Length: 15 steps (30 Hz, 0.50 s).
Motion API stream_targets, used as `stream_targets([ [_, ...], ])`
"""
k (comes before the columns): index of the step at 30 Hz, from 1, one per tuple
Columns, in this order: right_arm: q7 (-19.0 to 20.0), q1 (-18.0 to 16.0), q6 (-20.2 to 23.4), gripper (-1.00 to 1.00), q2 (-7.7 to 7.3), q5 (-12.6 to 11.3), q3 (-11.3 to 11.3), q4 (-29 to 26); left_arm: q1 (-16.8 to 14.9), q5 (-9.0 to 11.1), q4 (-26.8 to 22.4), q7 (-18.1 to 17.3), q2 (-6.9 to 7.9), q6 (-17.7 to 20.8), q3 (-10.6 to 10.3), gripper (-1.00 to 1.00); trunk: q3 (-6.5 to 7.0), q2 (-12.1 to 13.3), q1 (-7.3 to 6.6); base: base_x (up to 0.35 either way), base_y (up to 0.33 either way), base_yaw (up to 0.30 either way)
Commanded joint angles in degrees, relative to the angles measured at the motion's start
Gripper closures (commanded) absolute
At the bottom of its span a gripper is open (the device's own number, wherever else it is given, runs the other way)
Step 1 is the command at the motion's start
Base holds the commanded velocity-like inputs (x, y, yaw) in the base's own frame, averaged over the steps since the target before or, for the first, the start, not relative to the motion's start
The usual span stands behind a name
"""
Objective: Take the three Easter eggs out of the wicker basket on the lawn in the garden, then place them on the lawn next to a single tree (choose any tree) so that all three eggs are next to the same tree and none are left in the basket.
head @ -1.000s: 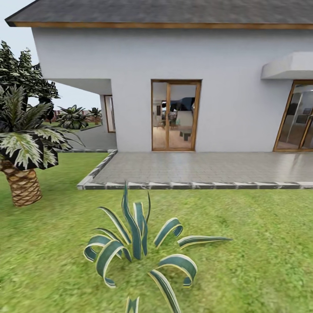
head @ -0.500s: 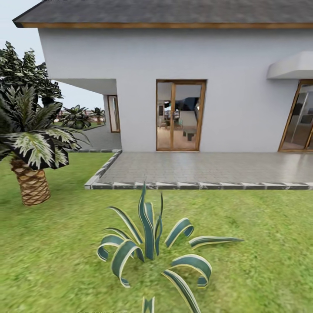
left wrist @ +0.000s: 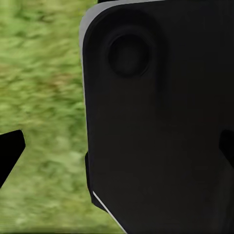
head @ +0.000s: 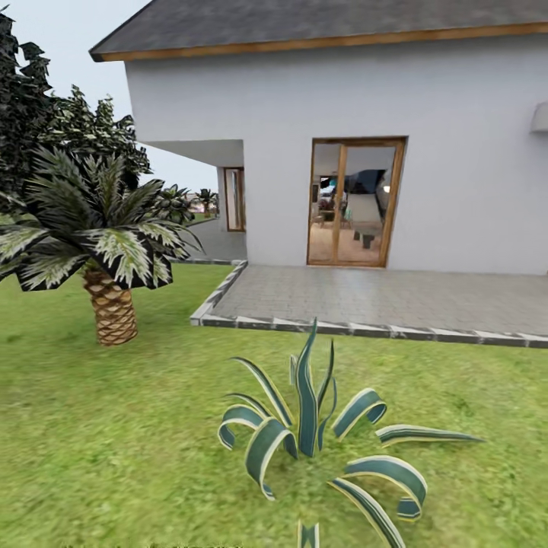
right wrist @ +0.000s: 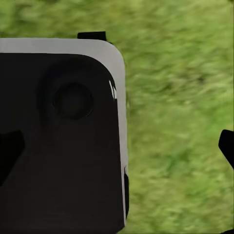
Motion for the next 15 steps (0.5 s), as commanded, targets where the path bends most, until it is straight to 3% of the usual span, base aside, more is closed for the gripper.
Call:
stream_targets([
  [1, 0.0, -0.1, 0.0, -1.00, -0.01, -0.3, 0.0, 0.1, 0.0, 0.0, 0.0, -0.2, 0.01, 0.0, 0.0, -1.00, -0.05, 0.0, 0.00, 0.000, 0.319, 0.248],
  [15, 0.0, -0.1, 0.0, -1.00, -0.01, -0.3, 0.0, 0.1, 0.0, 0.0, 0.0, -0.2, 0.01, 0.0, 0.0, -1.00, -0.05, 0.0, 0.00, 0.000, 0.319, 0.248],
])
